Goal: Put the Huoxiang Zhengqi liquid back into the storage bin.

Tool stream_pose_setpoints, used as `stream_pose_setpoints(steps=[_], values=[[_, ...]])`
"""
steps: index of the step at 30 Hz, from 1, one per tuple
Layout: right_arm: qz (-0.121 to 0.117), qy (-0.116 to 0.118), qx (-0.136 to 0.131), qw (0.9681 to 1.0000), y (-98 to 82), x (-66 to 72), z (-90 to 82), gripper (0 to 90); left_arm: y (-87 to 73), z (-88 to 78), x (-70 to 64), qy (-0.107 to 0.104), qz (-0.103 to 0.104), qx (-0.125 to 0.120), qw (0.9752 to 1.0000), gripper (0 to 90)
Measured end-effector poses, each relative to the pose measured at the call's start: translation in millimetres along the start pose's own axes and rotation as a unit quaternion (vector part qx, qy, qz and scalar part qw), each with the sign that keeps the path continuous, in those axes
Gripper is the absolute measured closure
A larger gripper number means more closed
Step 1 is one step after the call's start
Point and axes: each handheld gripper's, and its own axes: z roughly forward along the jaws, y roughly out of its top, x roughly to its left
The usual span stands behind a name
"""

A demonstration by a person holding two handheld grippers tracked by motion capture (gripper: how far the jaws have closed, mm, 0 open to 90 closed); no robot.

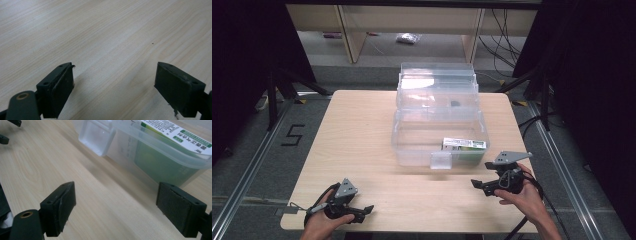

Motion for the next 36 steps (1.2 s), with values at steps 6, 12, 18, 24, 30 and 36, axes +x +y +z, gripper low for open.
stream_pose_setpoints(steps=[6,12,18,24,30,36], values=[[0.004,0.0,-0.003,1.0,-6.4,1.6,-0.1,17.2,0.0,-0.1,-0.1,0.0,0.0,0.0,1.0,15.1],[0.007,0.001,-0.001,1.0,-14.1,2.4,-0.1,17.1,0.1,-0.1,-0.2,0.0,0.0,0.0,1.0,15.1],[0.014,0.002,0.0,0.9999,-21.7,3.7,0.4,17.1,0.1,-0.3,-0.3,0.0,0.0,0.0,1.0,15.1],[0.015,0.007,0.008,0.9998,-28.5,5.4,2.8,17.1,0.1,-0.2,-0.4,0.0,0.001,0.001,1.0,15.1],[0.024,0.006,0.019,0.9995,-35.8,8.2,6.3,17.1,0.1,-0.3,-0.3,-0.001,0.001,0.0,1.0,15.1],[0.012,0.0,0.035,0.9993,-44.6,7.7,10.6,17.2,0.4,-1.8,0.3,-0.005,0.01,0.007,0.9999,15.1]])
